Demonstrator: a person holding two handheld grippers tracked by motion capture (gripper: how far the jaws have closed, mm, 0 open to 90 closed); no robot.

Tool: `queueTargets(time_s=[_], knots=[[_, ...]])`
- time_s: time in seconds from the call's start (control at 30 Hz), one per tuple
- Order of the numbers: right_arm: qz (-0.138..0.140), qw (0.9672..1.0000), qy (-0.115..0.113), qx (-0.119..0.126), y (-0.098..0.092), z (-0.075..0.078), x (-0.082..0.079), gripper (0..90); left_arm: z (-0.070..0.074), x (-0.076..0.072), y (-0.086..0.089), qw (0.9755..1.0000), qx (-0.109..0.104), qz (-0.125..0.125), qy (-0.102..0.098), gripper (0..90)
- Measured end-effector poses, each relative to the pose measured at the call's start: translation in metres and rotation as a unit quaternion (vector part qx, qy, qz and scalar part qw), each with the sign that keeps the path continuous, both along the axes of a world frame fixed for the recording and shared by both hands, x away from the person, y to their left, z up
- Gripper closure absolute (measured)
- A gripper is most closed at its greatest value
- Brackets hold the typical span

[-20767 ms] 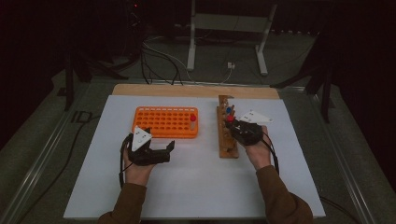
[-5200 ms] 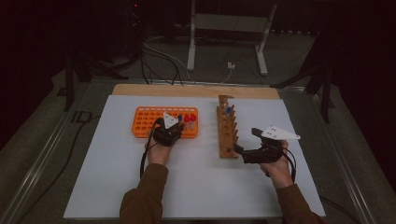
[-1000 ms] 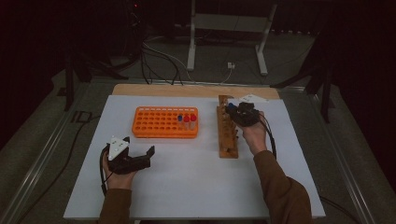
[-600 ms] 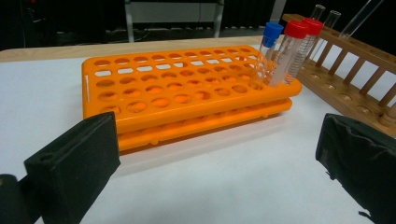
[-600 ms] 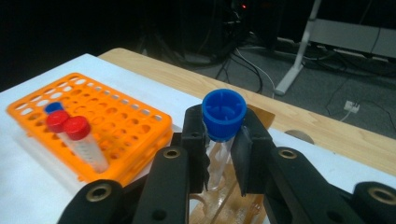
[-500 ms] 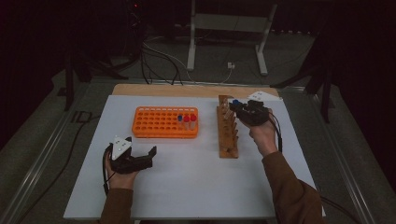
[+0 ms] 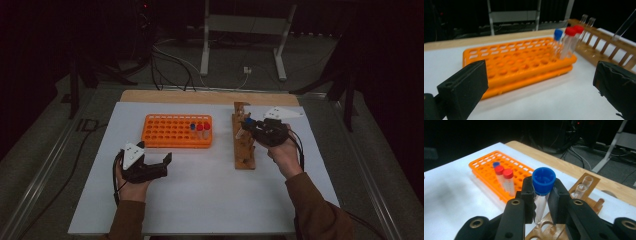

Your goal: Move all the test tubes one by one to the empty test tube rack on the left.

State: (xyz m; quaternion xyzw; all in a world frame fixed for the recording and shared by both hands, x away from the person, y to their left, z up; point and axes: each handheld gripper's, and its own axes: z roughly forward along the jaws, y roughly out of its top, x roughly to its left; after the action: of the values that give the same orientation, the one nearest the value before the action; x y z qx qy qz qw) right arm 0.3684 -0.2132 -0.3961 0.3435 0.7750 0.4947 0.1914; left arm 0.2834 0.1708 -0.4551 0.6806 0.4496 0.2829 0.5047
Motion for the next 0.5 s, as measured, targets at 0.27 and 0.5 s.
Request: queueTargets(time_s=[0.27, 0.5], knots=[[0.027, 0.9995, 0.012, 0.012, 0.009, -0.003, -0.011, 76.3, 0.013, 0.011, -0.030, 0.9994, -0.008, -0.034, 0.007, 0.4], [0.047, 0.9984, 0.020, 0.022, 0.021, -0.005, -0.017, 76.2, 0.026, 0.022, -0.066, 0.9973, 0.030, -0.067, 0.004, 1.2]])
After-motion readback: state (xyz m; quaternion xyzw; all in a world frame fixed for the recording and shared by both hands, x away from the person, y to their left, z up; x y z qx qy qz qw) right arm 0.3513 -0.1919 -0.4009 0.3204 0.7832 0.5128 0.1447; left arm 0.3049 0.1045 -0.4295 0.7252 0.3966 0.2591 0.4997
